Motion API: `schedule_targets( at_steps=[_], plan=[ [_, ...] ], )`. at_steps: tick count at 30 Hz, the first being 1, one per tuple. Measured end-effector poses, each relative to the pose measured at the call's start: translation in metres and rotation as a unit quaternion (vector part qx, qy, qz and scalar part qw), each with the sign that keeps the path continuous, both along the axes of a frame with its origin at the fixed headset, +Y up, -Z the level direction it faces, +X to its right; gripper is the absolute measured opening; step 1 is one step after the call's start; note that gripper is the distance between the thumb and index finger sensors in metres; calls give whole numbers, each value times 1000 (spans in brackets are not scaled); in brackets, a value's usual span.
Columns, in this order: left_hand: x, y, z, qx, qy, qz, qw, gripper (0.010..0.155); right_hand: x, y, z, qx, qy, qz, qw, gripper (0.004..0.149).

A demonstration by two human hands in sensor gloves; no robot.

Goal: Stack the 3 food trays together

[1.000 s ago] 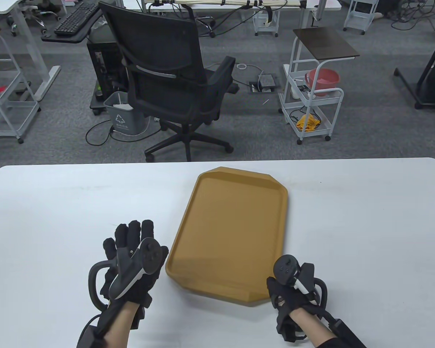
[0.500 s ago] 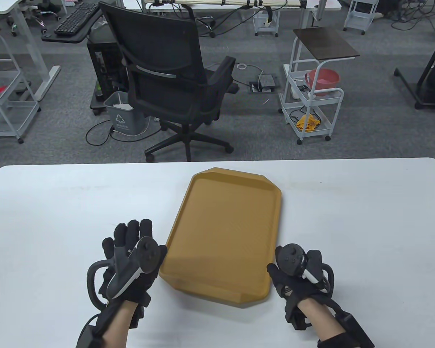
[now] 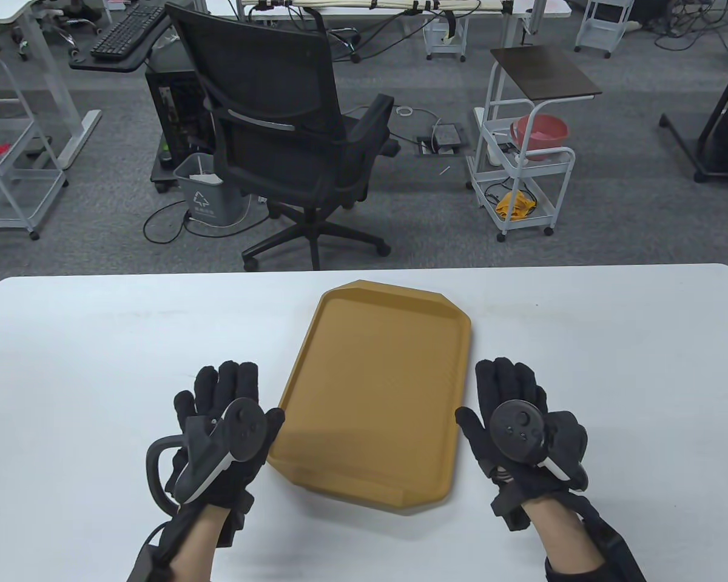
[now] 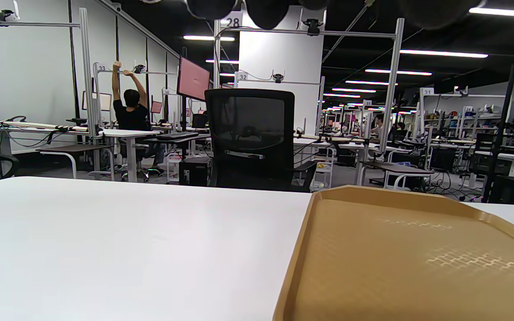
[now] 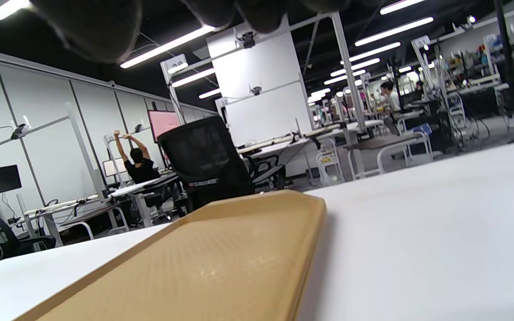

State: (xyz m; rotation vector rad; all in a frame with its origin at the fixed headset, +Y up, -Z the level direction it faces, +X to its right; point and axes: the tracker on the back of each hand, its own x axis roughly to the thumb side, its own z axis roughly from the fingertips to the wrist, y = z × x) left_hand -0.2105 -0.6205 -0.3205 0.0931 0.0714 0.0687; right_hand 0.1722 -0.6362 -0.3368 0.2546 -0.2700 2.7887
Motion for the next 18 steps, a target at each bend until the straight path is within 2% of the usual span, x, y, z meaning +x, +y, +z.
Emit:
schedule_targets(
  at_steps=[3,18],
  plan=[
    [2,0,1,7,-6,-3,1000,81,-1,6,5,17,5,-3,1000,78],
    [4,-1,0,11,-9,-6,1000,80,-4,6,9,2,15,-9,1000,77]
  ],
)
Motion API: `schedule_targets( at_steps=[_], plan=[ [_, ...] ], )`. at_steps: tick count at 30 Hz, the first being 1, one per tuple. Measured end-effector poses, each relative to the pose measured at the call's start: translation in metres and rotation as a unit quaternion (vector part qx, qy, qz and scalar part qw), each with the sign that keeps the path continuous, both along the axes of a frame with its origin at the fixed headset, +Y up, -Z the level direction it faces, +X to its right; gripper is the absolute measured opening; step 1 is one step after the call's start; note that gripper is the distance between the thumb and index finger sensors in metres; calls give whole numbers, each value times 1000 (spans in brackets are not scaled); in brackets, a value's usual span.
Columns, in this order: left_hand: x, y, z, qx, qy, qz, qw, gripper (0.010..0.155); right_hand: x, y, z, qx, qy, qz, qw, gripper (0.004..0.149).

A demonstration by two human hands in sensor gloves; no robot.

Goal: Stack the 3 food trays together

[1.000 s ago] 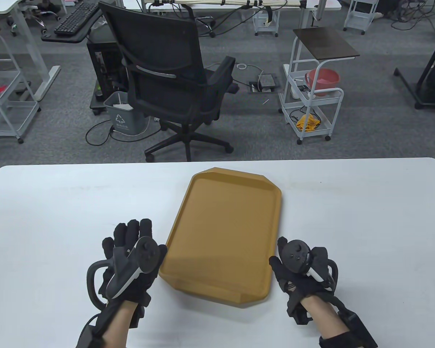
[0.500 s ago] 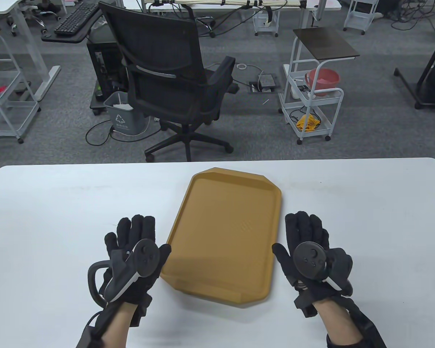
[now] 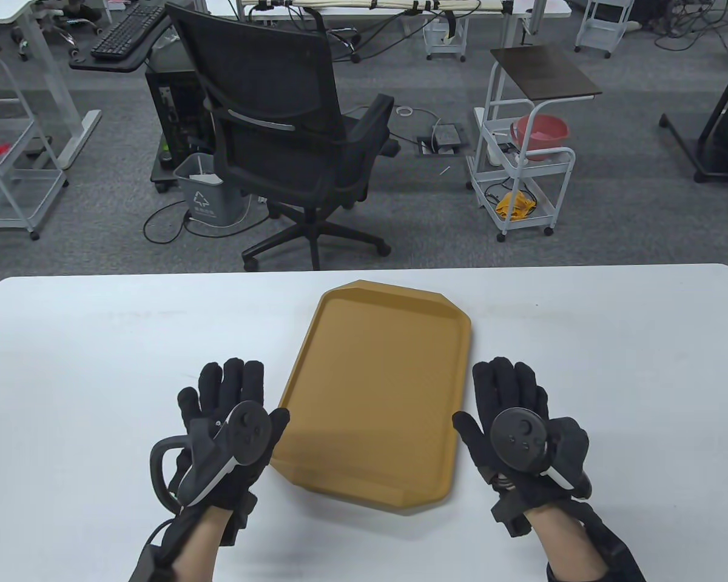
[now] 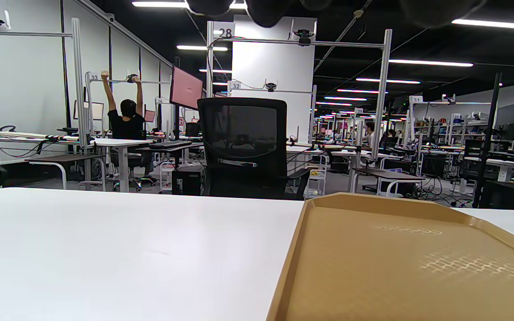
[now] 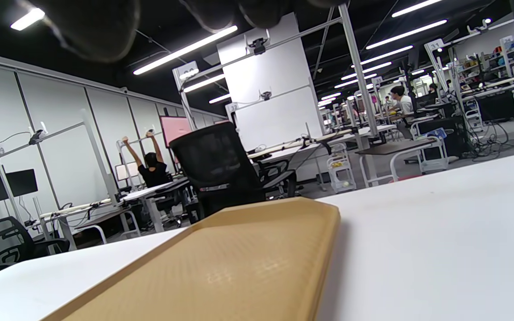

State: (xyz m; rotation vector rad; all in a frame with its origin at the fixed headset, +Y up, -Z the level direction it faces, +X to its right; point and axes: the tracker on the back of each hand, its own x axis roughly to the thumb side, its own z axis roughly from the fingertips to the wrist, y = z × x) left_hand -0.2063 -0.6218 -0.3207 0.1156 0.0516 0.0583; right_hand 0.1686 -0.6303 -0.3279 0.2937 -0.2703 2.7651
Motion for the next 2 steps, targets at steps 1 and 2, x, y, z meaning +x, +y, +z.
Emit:
schedule_targets(
  at_steps=[1,2],
  plan=[
    [0,0,0,0,0,0,1000,80,0,0,0,-1,0,0,1000,77],
    [0,0,0,-1,0,-1,1000,80,-1,0,0,-2,0,2,1000,77]
  ],
)
